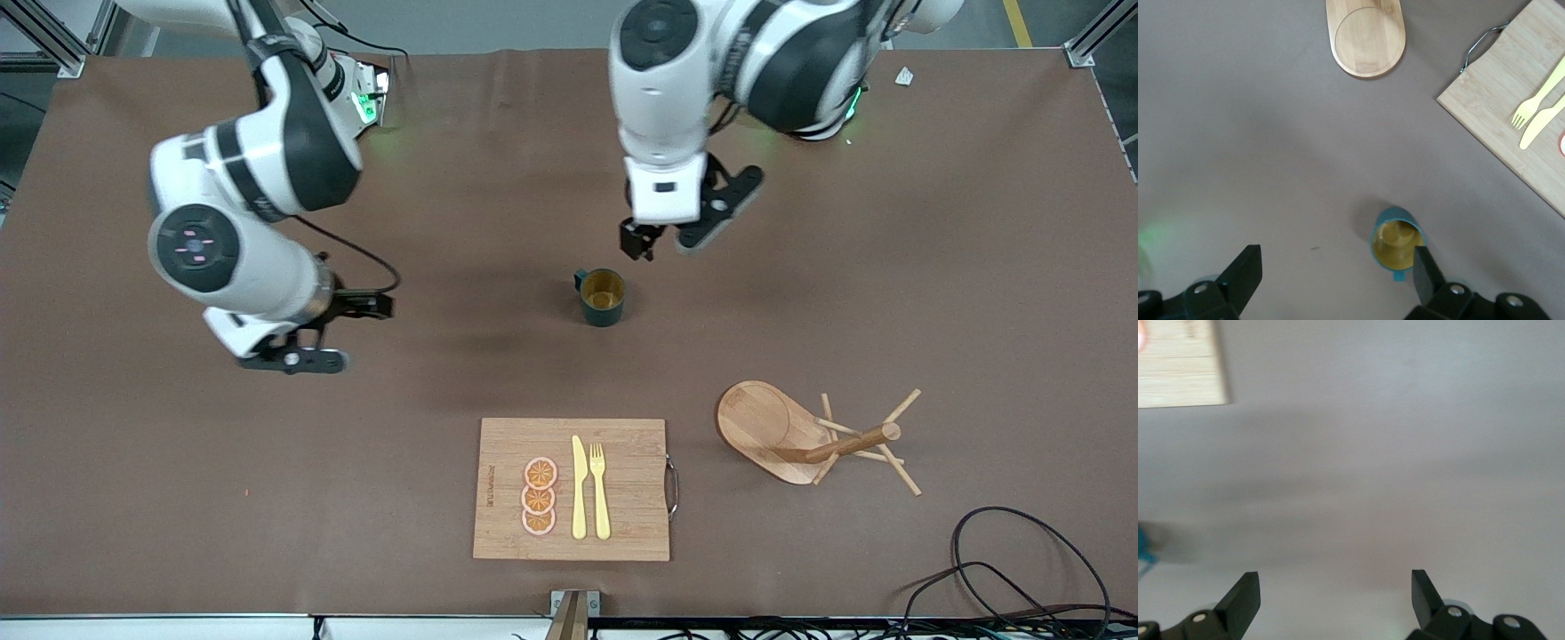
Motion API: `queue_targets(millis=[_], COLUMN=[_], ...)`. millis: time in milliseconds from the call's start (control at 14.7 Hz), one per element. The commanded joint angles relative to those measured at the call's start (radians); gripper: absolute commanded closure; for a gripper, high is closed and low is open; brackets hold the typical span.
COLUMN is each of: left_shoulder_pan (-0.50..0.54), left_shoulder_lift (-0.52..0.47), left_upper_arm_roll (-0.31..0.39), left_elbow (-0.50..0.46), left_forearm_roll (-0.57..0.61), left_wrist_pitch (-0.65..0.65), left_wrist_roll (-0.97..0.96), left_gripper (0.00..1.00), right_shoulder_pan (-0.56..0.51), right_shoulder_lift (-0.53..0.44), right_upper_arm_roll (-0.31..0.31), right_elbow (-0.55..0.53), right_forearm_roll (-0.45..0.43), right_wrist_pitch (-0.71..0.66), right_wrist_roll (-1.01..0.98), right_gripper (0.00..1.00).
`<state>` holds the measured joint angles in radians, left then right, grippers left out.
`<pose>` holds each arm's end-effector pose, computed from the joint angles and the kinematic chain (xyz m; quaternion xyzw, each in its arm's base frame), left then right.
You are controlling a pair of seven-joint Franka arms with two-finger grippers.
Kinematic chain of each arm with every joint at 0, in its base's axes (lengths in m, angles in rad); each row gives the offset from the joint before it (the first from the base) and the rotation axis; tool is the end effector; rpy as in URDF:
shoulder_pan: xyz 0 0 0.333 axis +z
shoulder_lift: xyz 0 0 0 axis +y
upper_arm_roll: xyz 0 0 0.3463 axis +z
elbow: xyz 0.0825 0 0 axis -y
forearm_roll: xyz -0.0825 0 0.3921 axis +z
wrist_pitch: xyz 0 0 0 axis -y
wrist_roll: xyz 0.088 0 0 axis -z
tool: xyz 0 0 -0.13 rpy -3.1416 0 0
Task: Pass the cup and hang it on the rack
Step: 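Hold the mug with the right gripper while the left gripper reaches the handle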
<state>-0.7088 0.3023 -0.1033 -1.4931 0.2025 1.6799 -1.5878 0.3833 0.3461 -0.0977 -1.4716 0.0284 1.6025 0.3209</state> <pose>0.4740 -0.4533 0.4954 -0.9266 -0.3621 -0.0581 0.0833 0.6236 0.1955 0.4700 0.9941 -0.0184 -0.1009 0.0344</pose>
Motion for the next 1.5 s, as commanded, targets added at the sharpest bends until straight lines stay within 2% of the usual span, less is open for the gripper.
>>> queue_targets(millis=[0,204,544,816,1156,1428], left_shoulder_pan=[-0.115,-0.213,-0.314,-0.340,-0.344,-0.345], left_shoulder_lift=[0.133,0.291,0.472,0.555,0.639,0.664], left_upper_arm_roll=[0.007,0.007,0.013,0.016,0.016,0.014], left_elbow=[0.095,0.175,0.185,0.185,0.185,0.183], left_forearm_roll=[0.122,0.260,0.411,0.478,0.566,0.594], left_wrist_pitch=[0.001,0.004,0.064,0.126,0.135,0.135], left_wrist_roll=[-0.166,-0.361,-0.581,-0.676,-0.707,-0.712], left_gripper=[0.00,0.00,0.00,0.00,0.01,0.04], right_shoulder_pan=[-0.094,-0.217,-0.337,-0.369,-0.376,-0.376], right_shoulder_lift=[-0.140,-0.200,-0.252,-0.249,-0.205,-0.205], right_upper_arm_roll=[0.019,0.019,0.018,0.018,0.019,0.019], right_elbow=[-0.180,-0.220,-0.202,-0.138,0.020,0.045], right_forearm_roll=[-0.027,-0.028,-0.035,-0.039,-0.041,-0.035], right_wrist_pitch=[0.054,0.039,-0.007,-0.044,-0.096,-0.105], right_wrist_roll=[-0.119,-0.274,-0.350,-0.350,-0.352,-0.353], right_gripper=[0.00,0.00,0.00,0.00,0.00,0.00])
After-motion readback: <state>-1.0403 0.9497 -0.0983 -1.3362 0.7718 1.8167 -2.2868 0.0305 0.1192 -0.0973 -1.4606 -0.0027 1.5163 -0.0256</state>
